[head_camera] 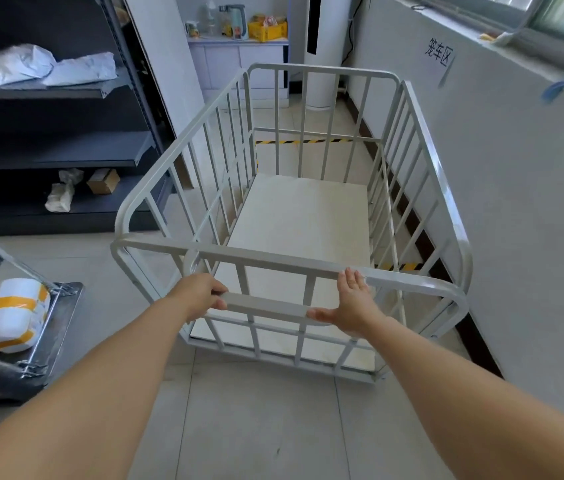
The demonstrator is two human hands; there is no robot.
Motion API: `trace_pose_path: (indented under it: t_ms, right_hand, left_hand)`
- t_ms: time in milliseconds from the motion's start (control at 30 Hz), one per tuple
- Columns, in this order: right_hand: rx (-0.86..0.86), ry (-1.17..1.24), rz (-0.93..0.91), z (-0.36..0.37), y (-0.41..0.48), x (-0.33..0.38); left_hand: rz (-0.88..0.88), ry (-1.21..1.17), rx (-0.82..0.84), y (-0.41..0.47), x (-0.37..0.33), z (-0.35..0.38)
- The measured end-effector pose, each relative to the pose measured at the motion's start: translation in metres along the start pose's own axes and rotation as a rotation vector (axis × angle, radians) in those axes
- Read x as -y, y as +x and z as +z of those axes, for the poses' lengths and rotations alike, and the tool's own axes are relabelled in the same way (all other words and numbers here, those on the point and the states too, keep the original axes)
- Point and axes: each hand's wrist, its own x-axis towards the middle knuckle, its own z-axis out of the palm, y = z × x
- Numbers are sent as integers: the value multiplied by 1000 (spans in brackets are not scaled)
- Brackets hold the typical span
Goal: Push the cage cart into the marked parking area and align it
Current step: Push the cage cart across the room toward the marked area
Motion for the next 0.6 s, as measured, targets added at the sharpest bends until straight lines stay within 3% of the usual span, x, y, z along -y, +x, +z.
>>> trace_pose_path:
  t_ms: [600]
  right_hand:
    - [-10, 19, 0, -84, 184, 8]
  left_hand:
    - [-49, -69, -60, 183, -43, -83]
